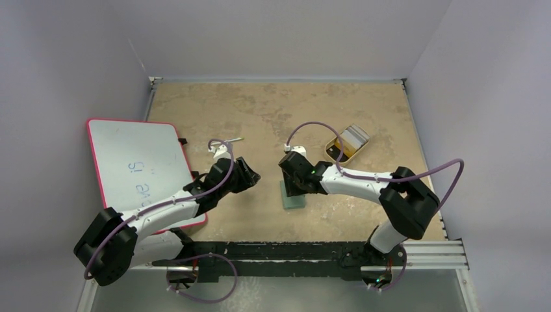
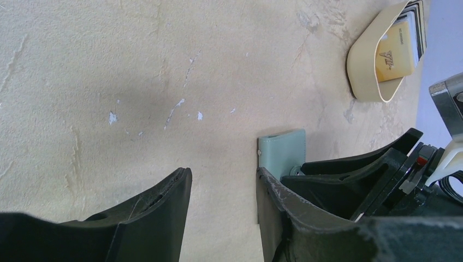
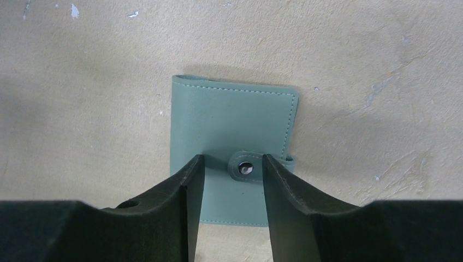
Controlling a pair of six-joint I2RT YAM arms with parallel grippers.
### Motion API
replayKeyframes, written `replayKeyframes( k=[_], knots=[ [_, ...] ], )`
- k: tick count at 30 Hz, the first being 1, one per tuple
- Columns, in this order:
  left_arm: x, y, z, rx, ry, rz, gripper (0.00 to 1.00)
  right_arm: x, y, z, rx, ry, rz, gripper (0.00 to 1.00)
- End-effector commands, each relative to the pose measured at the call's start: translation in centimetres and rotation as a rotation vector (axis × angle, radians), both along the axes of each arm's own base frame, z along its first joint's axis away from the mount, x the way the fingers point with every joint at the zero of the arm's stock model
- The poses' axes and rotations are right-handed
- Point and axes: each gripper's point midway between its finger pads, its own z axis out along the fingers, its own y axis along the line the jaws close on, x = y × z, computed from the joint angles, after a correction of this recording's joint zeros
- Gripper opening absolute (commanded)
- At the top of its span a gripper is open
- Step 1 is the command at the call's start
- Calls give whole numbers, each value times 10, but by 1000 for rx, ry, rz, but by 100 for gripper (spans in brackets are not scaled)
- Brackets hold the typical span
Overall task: Put the credit cards into the card holder
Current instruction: Open the card holder at the center of the board.
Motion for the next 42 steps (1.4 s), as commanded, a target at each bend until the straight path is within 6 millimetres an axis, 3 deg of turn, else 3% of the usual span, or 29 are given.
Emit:
replayKeyframes(
  k=[1,7,12,18,23,31,34,42],
  knots=[
    [6,-5,12,-44,-28,9,46,1,-6,10,-30,-16,-15,47],
    [5,-5,9,-42,-21,4,46,2,-16,0,-95,-14,-39,47],
    [5,-4,9,-37,-24,5,46,5,-11,17,-65,-34,-26,48],
    [4,-6,7,-38,-20,-2,46,-2,-13,19,-56,-6,-23,48],
    [4,-5,7,-38,-20,-2,46,-4,-8,7,-44,14,-15,48],
    [4,-2,9,-35,-27,8,46,-18,-24,-18,-94,72,-38,43],
    [4,-4,9,-40,-26,3,46,-21,-31,-24,-113,88,-47,37],
    [3,-4,10,-44,-28,4,46,-18,-35,-38,-43,82,-42,2]
  ],
)
